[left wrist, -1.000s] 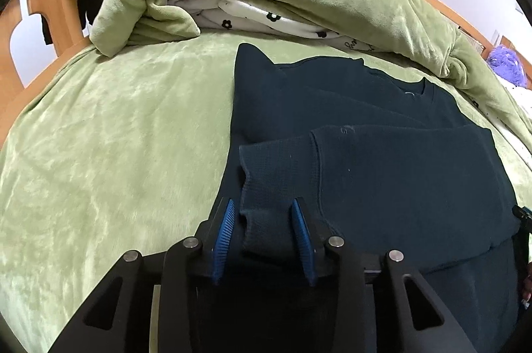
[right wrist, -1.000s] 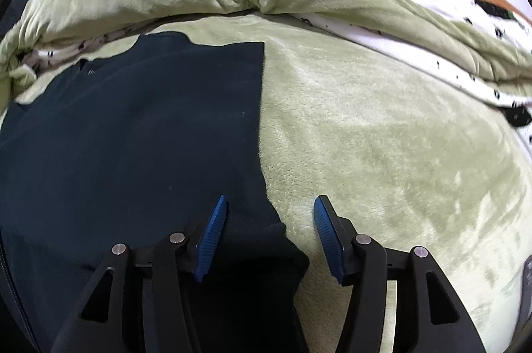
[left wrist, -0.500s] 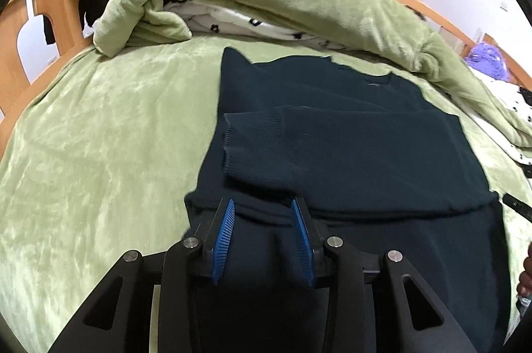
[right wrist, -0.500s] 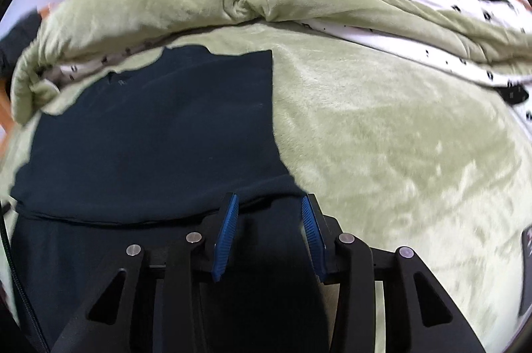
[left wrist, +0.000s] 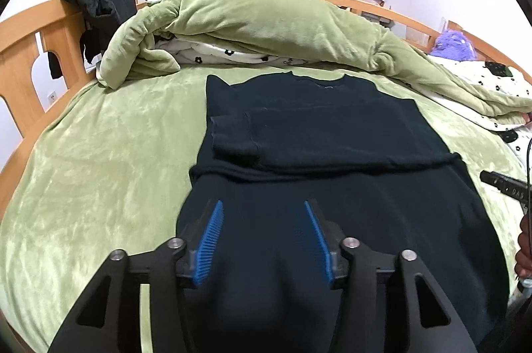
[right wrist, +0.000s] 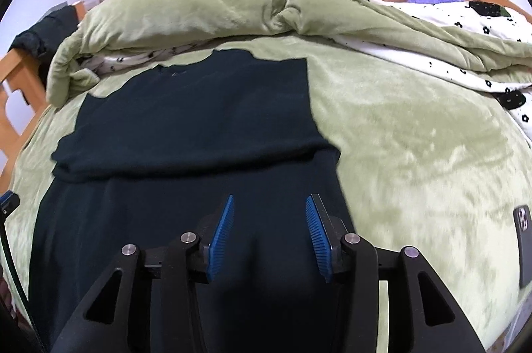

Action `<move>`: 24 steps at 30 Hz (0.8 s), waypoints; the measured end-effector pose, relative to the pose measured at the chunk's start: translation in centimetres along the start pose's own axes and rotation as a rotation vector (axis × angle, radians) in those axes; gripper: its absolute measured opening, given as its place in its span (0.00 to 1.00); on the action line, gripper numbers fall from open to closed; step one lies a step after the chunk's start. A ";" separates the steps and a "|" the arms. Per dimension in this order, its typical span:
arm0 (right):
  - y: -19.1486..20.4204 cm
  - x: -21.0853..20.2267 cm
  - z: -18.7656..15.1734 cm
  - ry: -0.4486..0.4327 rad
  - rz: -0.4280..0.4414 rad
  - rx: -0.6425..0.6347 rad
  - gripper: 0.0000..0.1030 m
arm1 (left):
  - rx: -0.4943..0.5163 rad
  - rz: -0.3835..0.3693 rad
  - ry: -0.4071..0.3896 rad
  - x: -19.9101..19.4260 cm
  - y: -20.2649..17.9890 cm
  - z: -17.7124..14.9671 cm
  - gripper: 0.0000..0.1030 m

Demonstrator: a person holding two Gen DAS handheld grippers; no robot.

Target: Fold small clothes

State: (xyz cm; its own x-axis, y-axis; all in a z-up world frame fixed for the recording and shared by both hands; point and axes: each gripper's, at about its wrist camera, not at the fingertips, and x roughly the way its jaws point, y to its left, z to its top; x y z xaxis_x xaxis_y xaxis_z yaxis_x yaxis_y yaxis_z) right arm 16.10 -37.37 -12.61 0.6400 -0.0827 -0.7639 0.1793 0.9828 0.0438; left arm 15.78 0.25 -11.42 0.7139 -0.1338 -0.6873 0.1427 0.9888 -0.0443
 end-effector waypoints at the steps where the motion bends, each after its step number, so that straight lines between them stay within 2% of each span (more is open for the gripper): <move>1: 0.2 -0.4 -0.5 -0.002 0.000 -0.003 0.43 | -0.006 -0.011 0.003 -0.5 -0.1 -0.5 0.50; 6: 0.2 -3.3 -3.9 -0.025 -0.001 -0.018 0.44 | -0.009 -0.029 -0.005 -2.6 -0.8 -2.5 0.55; 8: -0.1 -4.1 -4.8 -0.026 0.002 -0.018 0.48 | -0.014 -0.035 -0.010 -3.5 -0.8 -3.4 0.55; 10: -0.3 -4.9 -5.9 -0.027 -0.009 -0.022 0.56 | -0.021 -0.037 -0.011 -4.2 -0.6 -4.2 0.55; 15: -0.4 -6.6 -8.4 -0.029 -0.058 -0.043 0.60 | -0.008 -0.007 -0.015 -5.2 0.3 -5.6 0.55; 20: -0.8 -7.9 -10.3 -0.013 -0.079 -0.040 0.63 | -0.071 -0.029 0.036 -5.8 2.8 -7.7 0.55; 24: -1.7 -8.1 -11.6 0.030 -0.048 -0.027 0.63 | -0.124 -0.057 0.071 -6.2 4.9 -9.7 0.55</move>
State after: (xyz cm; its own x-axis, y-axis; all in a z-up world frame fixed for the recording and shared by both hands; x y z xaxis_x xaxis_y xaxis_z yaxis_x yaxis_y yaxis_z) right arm 1.95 -36.41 -14.01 0.6081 -0.1251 -0.7839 0.1884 0.9820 -0.0106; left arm 5.35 6.59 -14.40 0.6563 -0.1897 -0.7303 0.0927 0.9808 -0.1715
